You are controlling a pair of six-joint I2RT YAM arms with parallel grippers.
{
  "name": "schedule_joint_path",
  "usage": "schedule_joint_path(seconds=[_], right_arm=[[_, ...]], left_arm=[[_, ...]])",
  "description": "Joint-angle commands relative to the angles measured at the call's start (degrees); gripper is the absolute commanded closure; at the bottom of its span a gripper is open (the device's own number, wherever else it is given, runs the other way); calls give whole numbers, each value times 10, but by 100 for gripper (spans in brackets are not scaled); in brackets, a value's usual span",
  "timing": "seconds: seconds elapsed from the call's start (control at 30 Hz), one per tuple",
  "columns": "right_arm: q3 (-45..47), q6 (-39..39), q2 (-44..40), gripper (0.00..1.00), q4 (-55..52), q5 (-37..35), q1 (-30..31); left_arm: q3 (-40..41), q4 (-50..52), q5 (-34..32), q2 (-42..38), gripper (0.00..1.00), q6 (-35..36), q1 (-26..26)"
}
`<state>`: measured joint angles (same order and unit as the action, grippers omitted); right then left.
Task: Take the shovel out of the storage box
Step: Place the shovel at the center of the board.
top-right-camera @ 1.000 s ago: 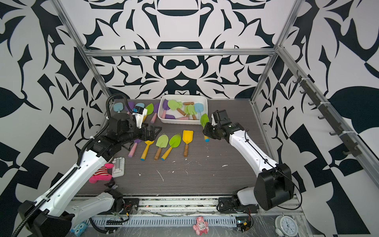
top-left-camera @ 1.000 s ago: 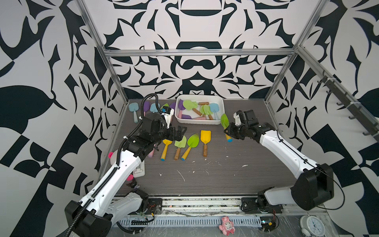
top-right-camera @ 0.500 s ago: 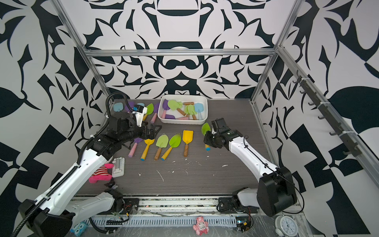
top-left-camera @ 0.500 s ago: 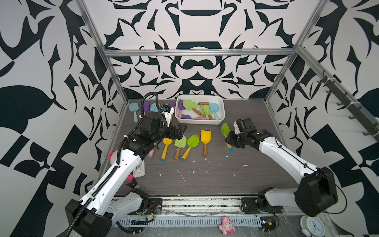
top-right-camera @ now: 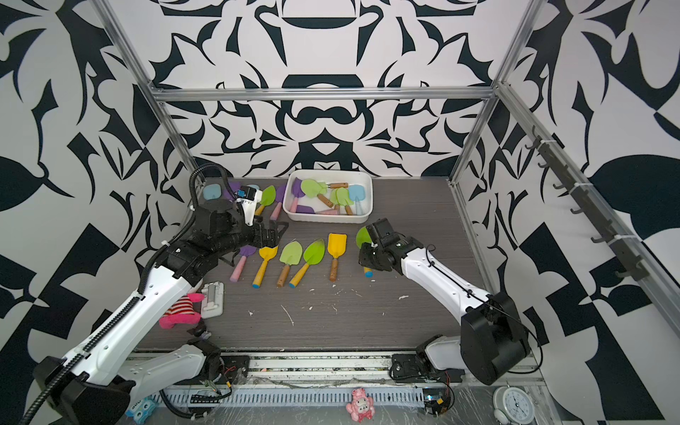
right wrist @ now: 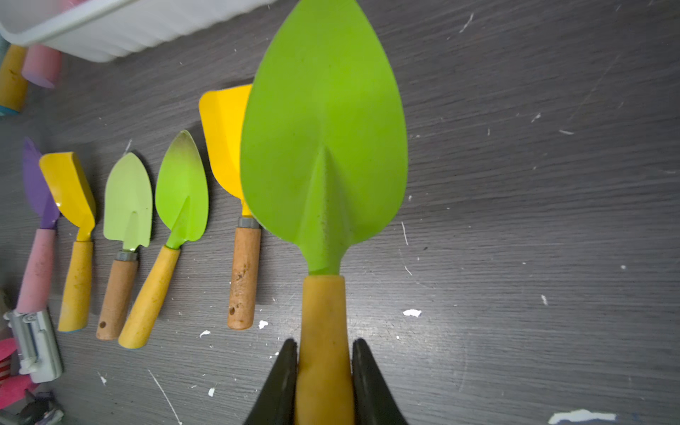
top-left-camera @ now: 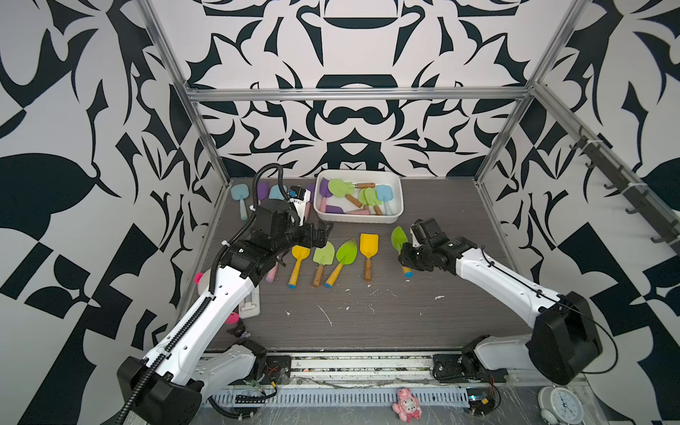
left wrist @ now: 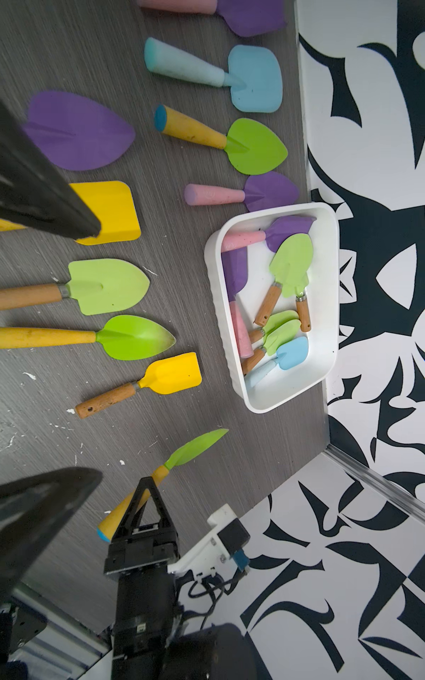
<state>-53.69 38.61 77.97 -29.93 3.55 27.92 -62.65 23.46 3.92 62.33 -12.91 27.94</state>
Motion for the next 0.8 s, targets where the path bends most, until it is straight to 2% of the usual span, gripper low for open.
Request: schedule_joint_path(seconds=[0.0,0.77], right_arm=[[3,-4,7,100,19,-27,9],[13,-9,72,100,45,-74,42]], left_arm=[[-18,13,-10,-10,1,8,2],[-25,42,-36,-17,1,16,2]])
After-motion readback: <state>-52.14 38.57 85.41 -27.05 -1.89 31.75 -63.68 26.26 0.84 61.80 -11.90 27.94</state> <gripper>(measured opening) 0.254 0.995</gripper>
